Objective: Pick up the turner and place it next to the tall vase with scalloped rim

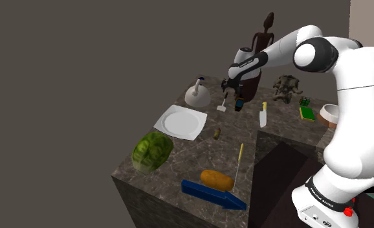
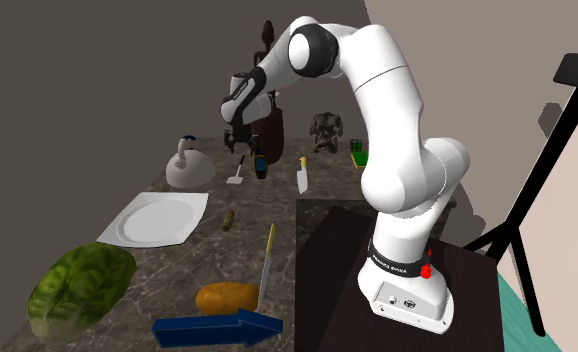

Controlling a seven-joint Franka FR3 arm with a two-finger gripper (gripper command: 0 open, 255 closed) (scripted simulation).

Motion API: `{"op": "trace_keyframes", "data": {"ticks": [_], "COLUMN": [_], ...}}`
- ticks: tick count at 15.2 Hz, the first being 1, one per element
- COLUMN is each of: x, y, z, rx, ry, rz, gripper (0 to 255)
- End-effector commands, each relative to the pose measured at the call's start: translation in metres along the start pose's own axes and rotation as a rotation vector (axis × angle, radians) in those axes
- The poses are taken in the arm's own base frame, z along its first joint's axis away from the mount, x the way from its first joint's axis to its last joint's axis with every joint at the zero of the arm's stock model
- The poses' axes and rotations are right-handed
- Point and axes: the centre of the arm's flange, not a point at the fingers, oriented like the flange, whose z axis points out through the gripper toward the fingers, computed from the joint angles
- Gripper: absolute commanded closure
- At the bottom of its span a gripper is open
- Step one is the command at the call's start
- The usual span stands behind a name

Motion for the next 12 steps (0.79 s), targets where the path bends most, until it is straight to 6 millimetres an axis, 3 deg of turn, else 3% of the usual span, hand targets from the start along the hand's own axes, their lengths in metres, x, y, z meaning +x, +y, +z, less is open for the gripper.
{"op": "trace_keyframes", "data": {"ticks": [1,2,3,7,12], "x": [-0.015,-0.019,-0.012,-0.006,-0.006], "y": [0.032,0.026,0.008,0.001,0.001], "z": [0.025,0.029,0.057,0.008,0.008], "rx": [-0.127,-0.128,-0.132,-0.132,-0.132], "ry": [-0.132,-0.13,-0.127,-0.127,-0.127], "rz": [0.02,0.018,0.015,0.015,0.015], "gripper": [0,0,0,0,0]}}
